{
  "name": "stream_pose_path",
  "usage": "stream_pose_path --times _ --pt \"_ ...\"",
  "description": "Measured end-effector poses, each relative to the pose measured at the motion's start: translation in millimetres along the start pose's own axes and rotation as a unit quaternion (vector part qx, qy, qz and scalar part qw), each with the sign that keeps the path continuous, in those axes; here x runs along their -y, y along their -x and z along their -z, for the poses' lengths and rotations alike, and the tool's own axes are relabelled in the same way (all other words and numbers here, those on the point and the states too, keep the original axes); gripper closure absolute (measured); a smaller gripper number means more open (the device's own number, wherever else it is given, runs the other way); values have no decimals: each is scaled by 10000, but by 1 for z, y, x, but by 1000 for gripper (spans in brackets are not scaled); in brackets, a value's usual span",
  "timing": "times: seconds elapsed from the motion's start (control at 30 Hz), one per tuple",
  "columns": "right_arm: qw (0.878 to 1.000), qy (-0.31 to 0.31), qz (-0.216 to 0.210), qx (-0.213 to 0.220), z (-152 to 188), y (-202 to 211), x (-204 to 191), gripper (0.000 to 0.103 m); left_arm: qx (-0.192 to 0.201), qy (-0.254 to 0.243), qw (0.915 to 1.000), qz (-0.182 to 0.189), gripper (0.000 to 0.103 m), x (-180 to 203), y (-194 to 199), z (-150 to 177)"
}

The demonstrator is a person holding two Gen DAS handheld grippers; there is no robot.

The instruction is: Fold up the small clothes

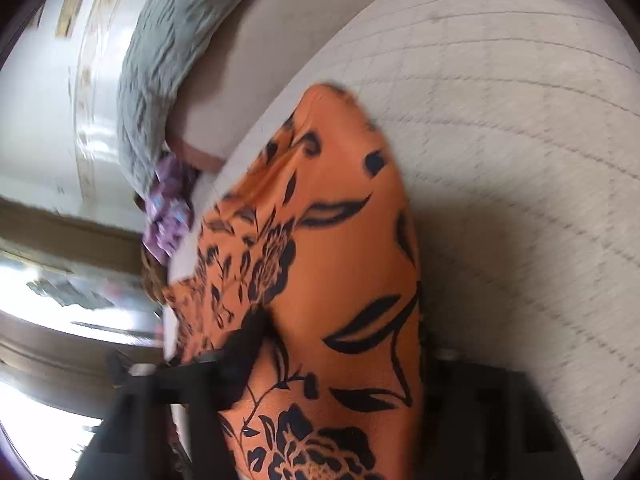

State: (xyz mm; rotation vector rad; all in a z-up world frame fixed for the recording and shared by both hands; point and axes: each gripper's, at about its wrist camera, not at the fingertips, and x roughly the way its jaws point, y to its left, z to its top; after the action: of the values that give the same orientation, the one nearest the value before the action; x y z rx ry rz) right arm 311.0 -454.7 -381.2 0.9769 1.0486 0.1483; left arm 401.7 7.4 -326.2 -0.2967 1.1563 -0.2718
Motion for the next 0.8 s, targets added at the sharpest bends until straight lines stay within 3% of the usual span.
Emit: stream_pose_path --times 0.13,0.33,0.47,0.67,0.77,0.8 --pt "9980 421 384 255 7 11 -23 77 226 122 9996 102 79 4 11 0" --pt "9953 620 143 732 18 54 -48 79 621 -7 9977 270 81 14 50 5" --pt "9929 785 45 890 35 82 -63 79 659 -33 9974 290 81 14 74 20" --pt "9938 729 81 834 87 105 -45 79 505 -123 9986 96 81 -4 91 71" --pt "9982 357 328 342 102 91 -9 74 115 -179 9989 -412 76 -16 74 100" --pt "9974 134 687 148 104 83 7 72 97 -165 9987 -480 72 -19 73 105"
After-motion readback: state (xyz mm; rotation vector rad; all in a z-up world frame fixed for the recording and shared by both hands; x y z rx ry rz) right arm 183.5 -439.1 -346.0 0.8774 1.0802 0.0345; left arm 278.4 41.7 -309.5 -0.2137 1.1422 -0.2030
